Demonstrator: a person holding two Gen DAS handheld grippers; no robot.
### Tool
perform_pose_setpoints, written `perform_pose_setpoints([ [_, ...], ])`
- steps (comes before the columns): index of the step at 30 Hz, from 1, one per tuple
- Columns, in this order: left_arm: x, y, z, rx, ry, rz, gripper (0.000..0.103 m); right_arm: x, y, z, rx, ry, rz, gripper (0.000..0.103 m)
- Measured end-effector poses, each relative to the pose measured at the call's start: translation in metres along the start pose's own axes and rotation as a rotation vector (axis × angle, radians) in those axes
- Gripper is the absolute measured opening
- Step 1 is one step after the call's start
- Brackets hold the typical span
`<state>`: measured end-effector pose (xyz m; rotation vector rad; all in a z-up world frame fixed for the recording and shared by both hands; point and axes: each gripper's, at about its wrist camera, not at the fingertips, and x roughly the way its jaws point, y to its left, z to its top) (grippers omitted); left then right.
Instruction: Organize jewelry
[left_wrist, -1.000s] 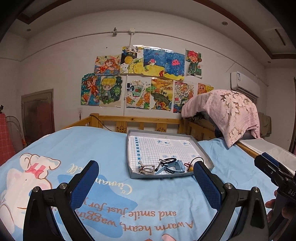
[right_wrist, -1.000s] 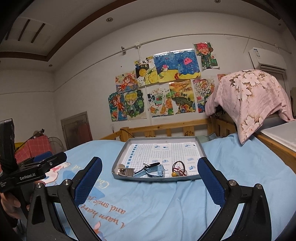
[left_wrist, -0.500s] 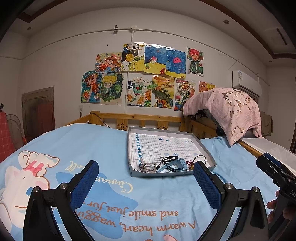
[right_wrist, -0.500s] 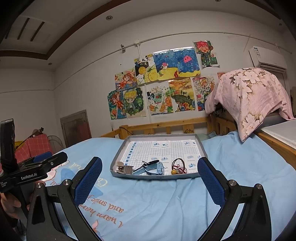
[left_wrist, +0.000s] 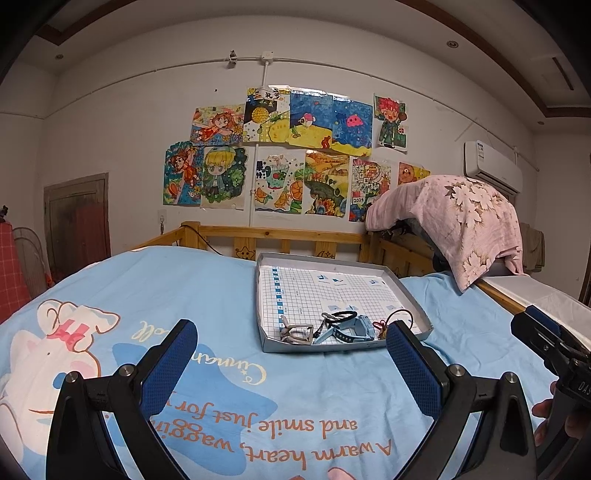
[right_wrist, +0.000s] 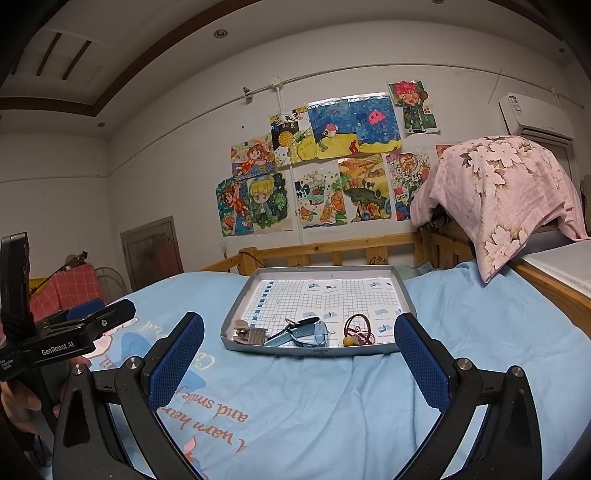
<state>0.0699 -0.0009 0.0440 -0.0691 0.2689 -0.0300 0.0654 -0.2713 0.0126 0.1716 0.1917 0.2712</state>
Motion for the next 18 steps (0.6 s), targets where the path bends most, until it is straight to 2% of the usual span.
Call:
perform_pose_setpoints([
  [18,0.0020,-0.0009,-0.0012,0.004,-0.001,0.002,0.103,0.0008,0.0000,-0.0011,0.001,0.003,0.000,0.101],
])
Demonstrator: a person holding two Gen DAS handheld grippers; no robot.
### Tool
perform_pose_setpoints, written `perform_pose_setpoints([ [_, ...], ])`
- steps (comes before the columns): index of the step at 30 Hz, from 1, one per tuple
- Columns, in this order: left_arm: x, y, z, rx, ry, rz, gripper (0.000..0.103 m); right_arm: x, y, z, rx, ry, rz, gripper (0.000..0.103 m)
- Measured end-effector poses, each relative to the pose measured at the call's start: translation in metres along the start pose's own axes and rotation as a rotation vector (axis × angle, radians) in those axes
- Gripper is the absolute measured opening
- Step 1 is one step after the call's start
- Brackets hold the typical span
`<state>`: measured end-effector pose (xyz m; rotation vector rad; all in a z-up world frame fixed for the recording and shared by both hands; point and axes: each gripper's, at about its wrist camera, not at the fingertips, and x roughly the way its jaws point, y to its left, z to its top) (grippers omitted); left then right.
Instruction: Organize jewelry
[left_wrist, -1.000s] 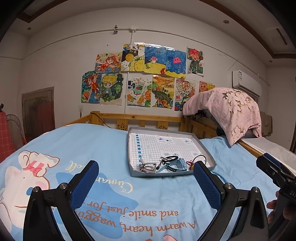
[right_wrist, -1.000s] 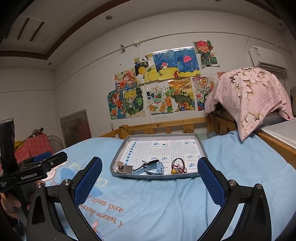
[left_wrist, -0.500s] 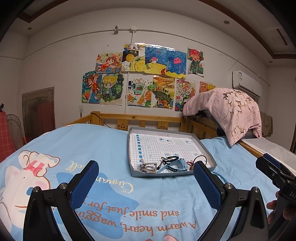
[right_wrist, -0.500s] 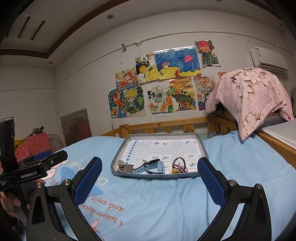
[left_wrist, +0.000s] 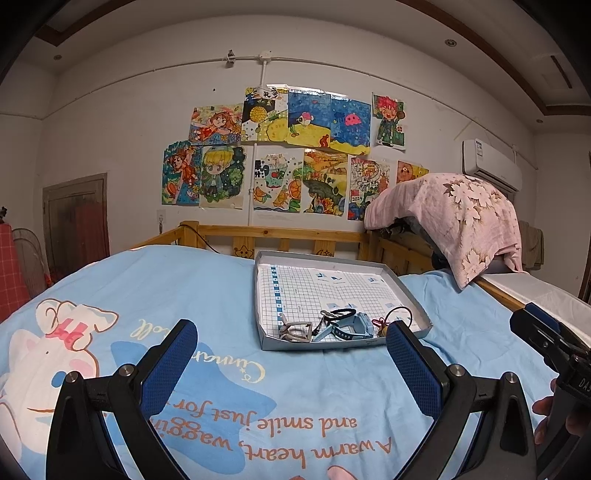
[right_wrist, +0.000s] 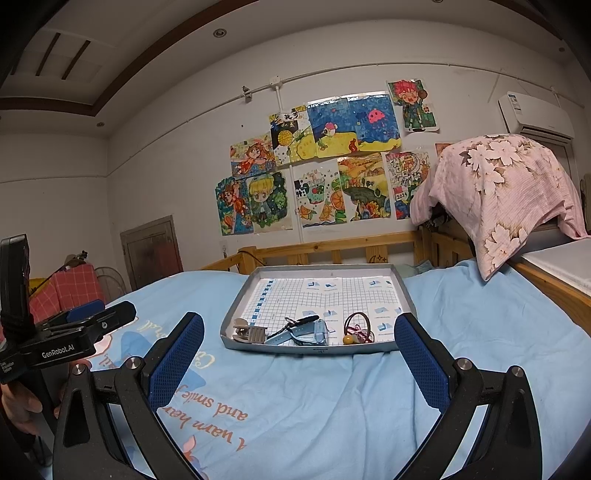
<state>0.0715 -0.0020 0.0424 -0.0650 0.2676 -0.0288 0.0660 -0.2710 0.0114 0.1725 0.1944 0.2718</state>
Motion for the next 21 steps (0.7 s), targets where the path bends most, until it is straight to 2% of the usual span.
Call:
perform_pose_setpoints([
  [8,-0.0005,-0.0004,0.0001,-0.002,0.001,-0.001,0.103,0.0001,-0.0002,-0.0003,-0.002,0.001,-0.001,0.101],
  [21,0.0027,0.0025,-0.0084,-0.004,-0.002,0.038,0.103,0.0034,-0.0037,-0.0082,0.001,0.024,0.000,0.101],
])
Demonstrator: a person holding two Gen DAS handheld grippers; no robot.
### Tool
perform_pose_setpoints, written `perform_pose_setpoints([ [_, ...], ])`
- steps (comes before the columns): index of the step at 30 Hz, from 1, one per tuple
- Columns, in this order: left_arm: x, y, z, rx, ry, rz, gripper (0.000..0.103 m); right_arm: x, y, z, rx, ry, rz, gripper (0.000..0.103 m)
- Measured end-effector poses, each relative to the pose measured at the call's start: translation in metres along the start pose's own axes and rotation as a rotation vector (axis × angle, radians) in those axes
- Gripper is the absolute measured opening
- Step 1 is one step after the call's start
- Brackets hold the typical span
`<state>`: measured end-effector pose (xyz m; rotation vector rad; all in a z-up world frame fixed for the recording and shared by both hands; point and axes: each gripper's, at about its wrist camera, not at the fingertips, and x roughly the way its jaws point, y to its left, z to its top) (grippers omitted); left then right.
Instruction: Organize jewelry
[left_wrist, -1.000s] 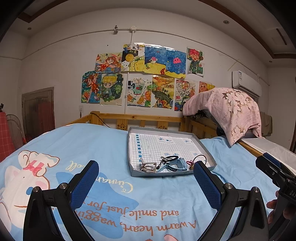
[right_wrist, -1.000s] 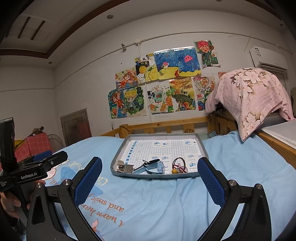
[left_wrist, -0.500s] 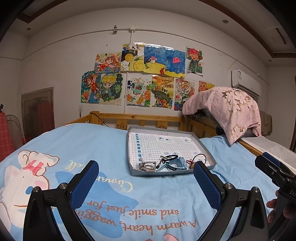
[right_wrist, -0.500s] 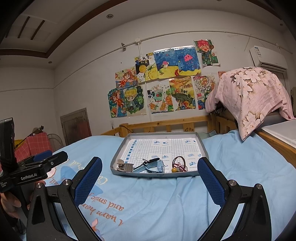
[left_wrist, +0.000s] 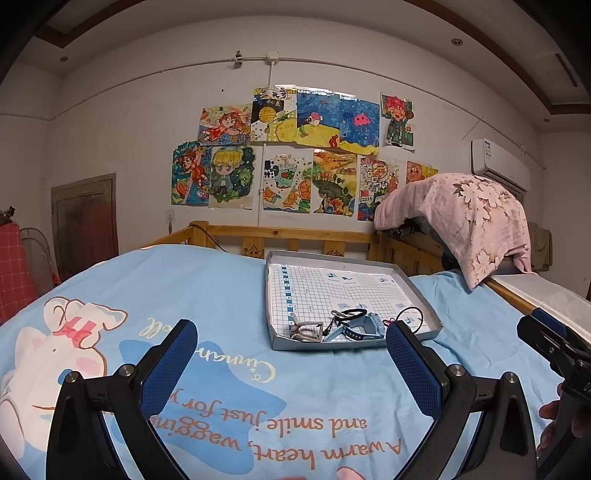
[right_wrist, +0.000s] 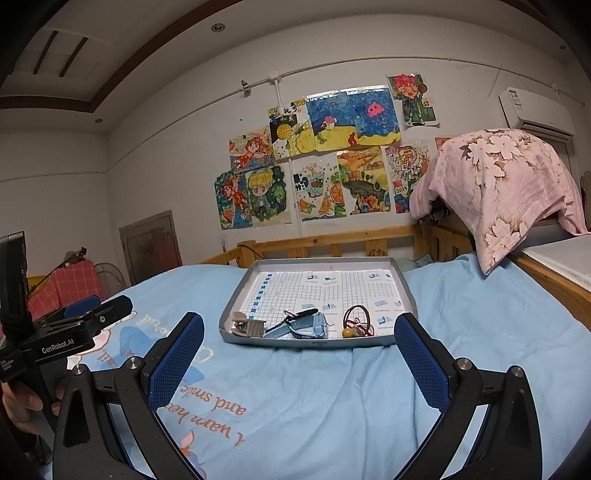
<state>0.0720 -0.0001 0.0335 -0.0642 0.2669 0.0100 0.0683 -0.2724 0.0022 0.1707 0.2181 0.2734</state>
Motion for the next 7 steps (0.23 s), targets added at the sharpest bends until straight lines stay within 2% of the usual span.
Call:
perform_pose_setpoints([
  [7,0.0007,0.0012,-0.0006,-0.003,0.007,-0.007,0.103,0.0009,0.0019,-0.0002,-0.004,0.005,0.001,0.101],
])
